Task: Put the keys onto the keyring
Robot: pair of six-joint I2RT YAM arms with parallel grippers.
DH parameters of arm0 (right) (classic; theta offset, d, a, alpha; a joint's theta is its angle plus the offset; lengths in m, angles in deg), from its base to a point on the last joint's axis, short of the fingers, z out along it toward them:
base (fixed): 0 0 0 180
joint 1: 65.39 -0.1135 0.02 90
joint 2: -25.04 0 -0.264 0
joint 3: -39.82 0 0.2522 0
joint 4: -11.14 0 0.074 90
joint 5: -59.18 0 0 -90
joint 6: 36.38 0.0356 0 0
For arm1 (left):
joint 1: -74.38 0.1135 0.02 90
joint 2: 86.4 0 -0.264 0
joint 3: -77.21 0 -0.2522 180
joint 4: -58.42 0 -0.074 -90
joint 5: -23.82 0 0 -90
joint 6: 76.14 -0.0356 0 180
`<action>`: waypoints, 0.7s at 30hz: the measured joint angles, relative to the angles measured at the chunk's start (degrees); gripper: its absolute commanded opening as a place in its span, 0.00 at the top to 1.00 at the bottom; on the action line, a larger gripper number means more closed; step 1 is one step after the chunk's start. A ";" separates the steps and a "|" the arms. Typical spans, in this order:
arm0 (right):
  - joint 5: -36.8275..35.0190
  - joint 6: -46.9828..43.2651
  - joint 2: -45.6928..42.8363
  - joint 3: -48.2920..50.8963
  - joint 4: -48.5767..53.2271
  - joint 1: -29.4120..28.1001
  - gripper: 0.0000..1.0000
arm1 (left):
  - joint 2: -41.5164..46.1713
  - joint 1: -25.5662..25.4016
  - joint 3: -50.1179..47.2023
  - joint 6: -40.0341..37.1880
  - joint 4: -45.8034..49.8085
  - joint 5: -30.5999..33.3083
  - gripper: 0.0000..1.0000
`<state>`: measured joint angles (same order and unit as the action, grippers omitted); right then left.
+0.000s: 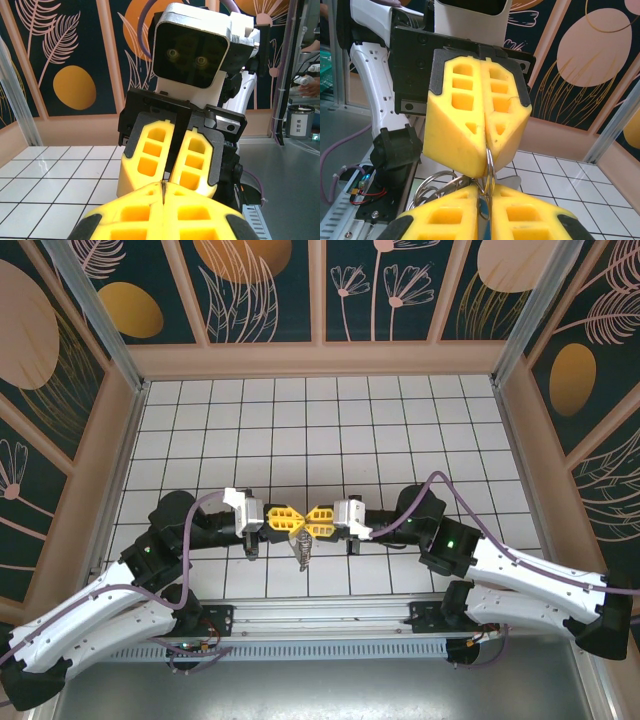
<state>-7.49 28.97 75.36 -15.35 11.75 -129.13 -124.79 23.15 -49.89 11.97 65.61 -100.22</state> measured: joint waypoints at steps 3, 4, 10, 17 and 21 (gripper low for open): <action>0.44 0.26 0.04 0.00 -0.02 0.07 0.96 | -0.02 0.00 0.09 -0.04 0.04 0.00 1.00; 0.61 0.39 0.04 0.00 -0.02 0.15 0.99 | -0.02 0.00 0.11 -0.13 0.04 -0.02 1.00; 0.98 0.59 0.04 0.00 -0.02 0.68 1.00 | -0.22 0.00 0.48 -0.48 0.70 0.04 1.00; 1.68 1.18 -0.13 -0.22 1.40 3.74 1.00 | -2.54 -0.02 4.17 -1.68 7.52 2.99 0.65; -0.11 0.83 1.51 -3.15 7.04 4.46 1.00 | -4.20 -0.02 8.22 -3.67 16.76 8.17 0.63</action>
<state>-7.60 29.80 76.87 -18.50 18.79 -124.67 -128.99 23.13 -41.67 8.30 82.38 -92.05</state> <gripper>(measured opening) 0.059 0.367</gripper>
